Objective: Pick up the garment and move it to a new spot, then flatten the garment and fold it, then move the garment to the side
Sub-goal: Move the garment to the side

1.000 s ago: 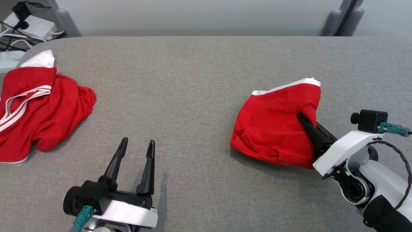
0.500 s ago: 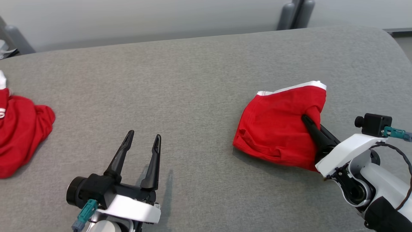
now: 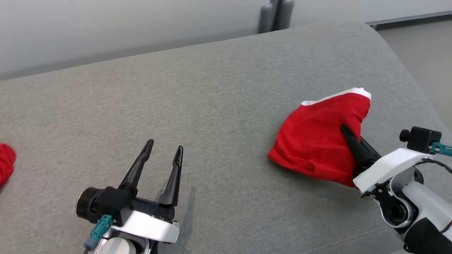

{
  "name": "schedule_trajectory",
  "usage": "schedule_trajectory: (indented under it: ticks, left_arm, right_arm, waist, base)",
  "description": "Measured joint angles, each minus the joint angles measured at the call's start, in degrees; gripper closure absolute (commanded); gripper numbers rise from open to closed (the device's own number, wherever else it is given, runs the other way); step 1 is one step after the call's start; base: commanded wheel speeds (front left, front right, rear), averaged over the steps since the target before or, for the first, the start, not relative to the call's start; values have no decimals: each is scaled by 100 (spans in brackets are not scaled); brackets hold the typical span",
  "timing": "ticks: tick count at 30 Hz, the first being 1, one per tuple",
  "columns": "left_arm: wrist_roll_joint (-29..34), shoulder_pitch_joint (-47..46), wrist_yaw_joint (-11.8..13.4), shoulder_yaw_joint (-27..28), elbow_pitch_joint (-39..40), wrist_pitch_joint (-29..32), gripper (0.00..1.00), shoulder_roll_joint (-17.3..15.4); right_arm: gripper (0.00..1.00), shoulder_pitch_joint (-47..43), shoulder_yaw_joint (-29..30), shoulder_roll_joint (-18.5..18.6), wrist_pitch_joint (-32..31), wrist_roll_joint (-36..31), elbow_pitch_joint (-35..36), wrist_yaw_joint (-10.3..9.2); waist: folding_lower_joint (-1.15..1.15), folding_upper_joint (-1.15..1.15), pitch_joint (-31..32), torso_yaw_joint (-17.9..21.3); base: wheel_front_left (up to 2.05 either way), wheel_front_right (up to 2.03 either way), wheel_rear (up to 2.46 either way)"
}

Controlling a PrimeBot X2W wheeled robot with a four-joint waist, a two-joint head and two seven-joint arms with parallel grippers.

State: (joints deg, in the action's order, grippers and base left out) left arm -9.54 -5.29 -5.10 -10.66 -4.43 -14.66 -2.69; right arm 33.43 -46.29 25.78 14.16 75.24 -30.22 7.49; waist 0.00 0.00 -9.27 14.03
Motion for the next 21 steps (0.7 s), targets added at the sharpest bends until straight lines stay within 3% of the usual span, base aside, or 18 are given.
schedule_trajectory:
  ticks: [21]
  left_arm:
    - [148, 2, -146, 19, -66, 0, 0, -2]
  right_arm:
    - [100, -712, 766, -253, 0, -196, 26, -1]
  waist:
    - [0, 0, 3, 1248]
  base:
    - [0, 0, 0]
